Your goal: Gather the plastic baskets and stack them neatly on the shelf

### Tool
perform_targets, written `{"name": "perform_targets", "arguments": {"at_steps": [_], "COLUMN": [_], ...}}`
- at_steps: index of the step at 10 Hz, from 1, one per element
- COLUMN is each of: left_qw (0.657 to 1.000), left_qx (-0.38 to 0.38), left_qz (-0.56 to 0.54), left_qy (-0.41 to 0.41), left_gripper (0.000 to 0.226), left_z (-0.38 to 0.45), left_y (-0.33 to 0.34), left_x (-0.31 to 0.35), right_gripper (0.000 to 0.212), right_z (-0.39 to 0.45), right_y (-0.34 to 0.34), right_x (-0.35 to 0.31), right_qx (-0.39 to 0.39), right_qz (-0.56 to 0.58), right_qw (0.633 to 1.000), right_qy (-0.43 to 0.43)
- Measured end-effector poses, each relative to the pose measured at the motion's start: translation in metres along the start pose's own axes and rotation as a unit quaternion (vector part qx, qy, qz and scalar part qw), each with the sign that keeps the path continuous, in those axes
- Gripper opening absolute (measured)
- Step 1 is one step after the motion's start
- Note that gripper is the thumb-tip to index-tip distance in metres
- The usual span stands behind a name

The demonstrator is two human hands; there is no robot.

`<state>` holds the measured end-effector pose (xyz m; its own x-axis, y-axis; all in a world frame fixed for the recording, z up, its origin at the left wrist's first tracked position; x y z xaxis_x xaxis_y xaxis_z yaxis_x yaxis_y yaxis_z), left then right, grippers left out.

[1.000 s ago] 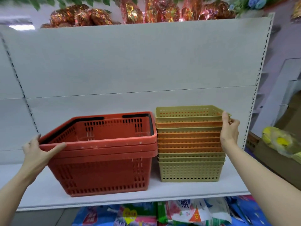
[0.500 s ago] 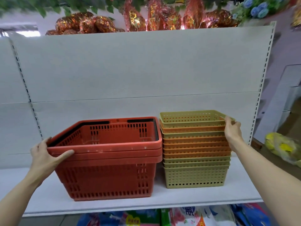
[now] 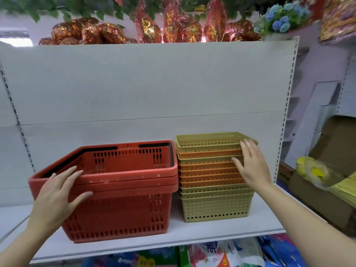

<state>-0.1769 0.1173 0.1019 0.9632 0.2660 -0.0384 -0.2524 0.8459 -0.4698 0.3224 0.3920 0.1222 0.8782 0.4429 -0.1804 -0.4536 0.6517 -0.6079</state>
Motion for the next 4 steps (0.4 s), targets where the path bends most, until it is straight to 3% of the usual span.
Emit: {"name": "perform_targets", "arguments": {"at_steps": [2, 4], "left_qw": [0.994, 0.982], "left_qx": [-0.079, -0.147], "left_qz": [0.062, 0.098], "left_qy": [-0.034, -0.066], "left_gripper": [0.072, 0.084], "left_z": [0.005, -0.021], "left_y": [0.007, -0.013], "left_x": [0.006, 0.022], "right_gripper": [0.069, 0.054], "right_z": [-0.002, -0.035], "right_y": [-0.016, -0.056], "right_x": [-0.003, 0.011], "right_qx": [-0.068, -0.064], "right_qz": [-0.013, -0.009], "right_qw": [0.998, 0.998], "right_qy": [0.004, 0.001]}}
Point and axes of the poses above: each hand's wrist, its own z-axis towards the middle knuckle, its own y-axis out of the palm, x = y × z, the point moved 8 cm from there along z, towards the middle knuckle, and after that the axes turned 6 degrees about x, right-handed, at the moved point
